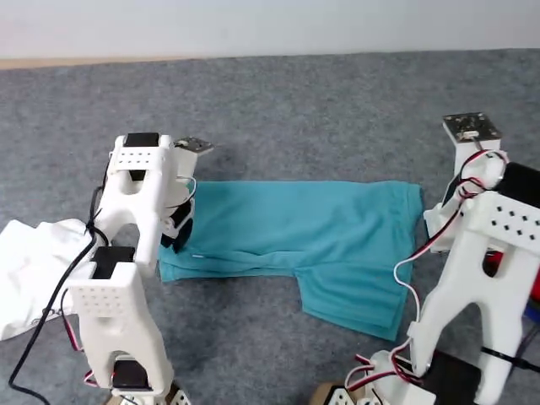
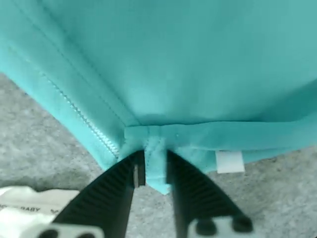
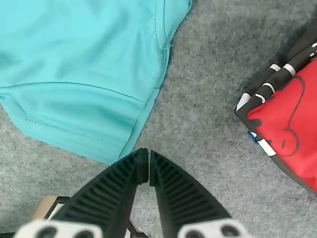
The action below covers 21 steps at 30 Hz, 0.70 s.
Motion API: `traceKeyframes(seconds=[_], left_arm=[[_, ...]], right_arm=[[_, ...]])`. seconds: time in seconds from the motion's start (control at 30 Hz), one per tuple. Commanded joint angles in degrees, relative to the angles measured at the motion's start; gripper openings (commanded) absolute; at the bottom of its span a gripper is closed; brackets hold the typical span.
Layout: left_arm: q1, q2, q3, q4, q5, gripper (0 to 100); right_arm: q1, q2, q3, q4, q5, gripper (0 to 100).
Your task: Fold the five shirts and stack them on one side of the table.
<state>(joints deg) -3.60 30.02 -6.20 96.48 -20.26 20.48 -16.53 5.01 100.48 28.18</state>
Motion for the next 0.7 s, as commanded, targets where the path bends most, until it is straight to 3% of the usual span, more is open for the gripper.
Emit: traceKeyframes(seconds=[0.0, 0.3, 0.5, 0.67], left_arm=[[0.8, -0.6, -0.2, 1.1, -2.9, 0], [0.4, -5.6, -0.7, 1.8, -3.3, 1], [-1.2, -6.1, -2.5, -1.4, 0.4, 13], [-1.8, -5.6, -2.5, -4.1, 0.3, 14]], right_arm=[[0.0, -1.7, 0.1, 2.3, 0.7, 1.0], [-0.2, -1.7, 0.1, 2.3, 0.7, 1.0], [-0.2, -1.6, 0.1, 2.3, 0.7, 1.1], [-0.2, -1.6, 0.1, 2.3, 0.7, 1.1]])
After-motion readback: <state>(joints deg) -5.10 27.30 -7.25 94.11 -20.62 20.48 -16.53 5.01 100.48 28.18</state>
